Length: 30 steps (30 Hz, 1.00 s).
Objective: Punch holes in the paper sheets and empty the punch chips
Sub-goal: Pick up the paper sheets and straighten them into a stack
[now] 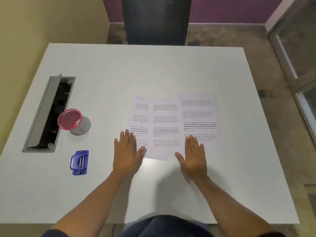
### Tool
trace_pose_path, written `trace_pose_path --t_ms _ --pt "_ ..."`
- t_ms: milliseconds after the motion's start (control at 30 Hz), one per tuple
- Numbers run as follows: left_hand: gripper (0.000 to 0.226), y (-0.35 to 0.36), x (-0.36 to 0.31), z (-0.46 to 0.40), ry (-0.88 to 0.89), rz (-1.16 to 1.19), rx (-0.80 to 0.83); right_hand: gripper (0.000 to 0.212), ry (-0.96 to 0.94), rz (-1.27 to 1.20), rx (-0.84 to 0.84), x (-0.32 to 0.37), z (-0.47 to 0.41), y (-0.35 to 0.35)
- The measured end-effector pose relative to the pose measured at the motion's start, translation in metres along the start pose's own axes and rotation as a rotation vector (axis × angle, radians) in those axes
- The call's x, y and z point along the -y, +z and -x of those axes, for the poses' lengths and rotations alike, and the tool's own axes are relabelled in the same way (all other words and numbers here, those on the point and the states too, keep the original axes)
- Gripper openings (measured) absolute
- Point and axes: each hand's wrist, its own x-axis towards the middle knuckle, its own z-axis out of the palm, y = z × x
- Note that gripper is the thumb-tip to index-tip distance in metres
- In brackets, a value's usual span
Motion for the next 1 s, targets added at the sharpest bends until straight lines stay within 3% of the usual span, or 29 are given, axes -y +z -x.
trace_pose_path --t_ms 267,467,767,900,1000 --pt "0.086 0.008 -0.001 -0.010 -0.335 0.101 0.024 0.080 0.115 0.084 0.154 -0.009 0.002 0.007" --pt "0.081 0.001 -0.006 -0.029 -0.501 0.201 0.009 0.073 0.111 0.083 0.146 -0.006 0.005 0.005" --pt "0.089 0.003 -0.007 -0.040 -0.550 0.472 0.050 0.074 0.109 0.084 0.119 -0.005 0.005 0.004" --pt "0.078 0.005 -0.009 -0.043 -0.567 0.539 0.078 0.067 0.117 0.071 0.106 -0.004 0.005 0.005" --pt "0.058 0.009 -0.010 -0.038 -0.575 0.545 0.069 0.060 0.106 0.072 0.052 -0.001 0.005 0.005"
